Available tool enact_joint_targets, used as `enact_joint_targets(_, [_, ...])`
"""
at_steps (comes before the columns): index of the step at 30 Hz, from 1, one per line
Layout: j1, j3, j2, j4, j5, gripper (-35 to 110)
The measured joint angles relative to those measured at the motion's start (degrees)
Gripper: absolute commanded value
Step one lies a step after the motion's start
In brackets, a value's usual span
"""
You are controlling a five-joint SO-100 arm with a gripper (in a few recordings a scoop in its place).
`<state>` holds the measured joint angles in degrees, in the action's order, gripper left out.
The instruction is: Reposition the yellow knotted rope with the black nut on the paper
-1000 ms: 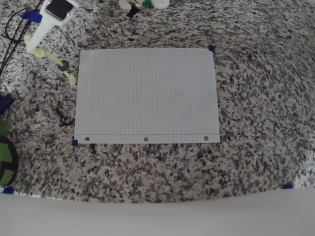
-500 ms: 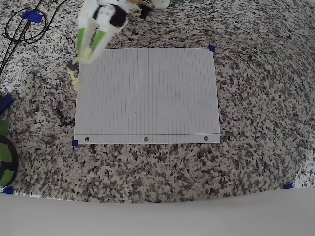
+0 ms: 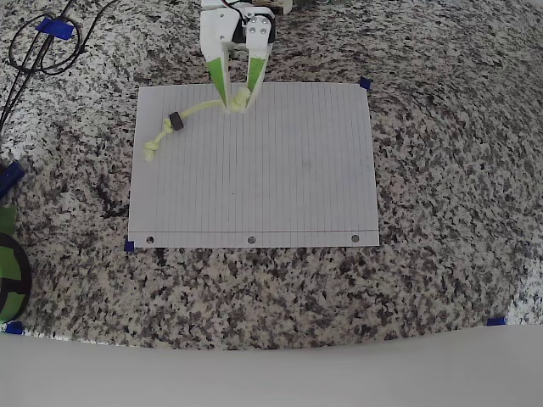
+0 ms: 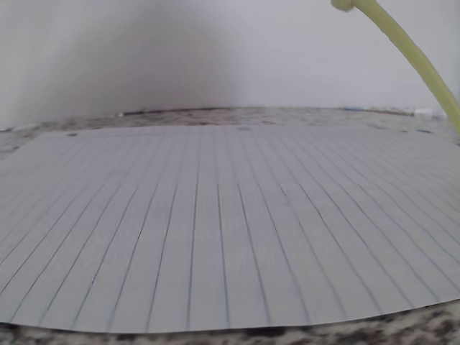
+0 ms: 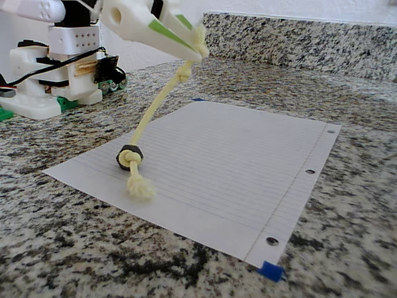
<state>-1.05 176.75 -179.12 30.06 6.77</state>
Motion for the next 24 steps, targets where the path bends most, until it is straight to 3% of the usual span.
enact_joint_targets(11, [-9.3, 2.2, -5.6, 8.4, 0.2, 0])
enact_joint_targets(17, [-11.8, 2.9, -9.0, 9.1, 5.4, 1])
enact_joint_targets(21, [-13.0, 3.0, -10.6, 7.0, 13.0, 13])
enact_joint_targets(23, [-13.2, 3.0, -11.0, 5.5, 18.6, 39])
enact_joint_targets(24, [-13.2, 3.0, -11.3, 5.4, 20.4, 45])
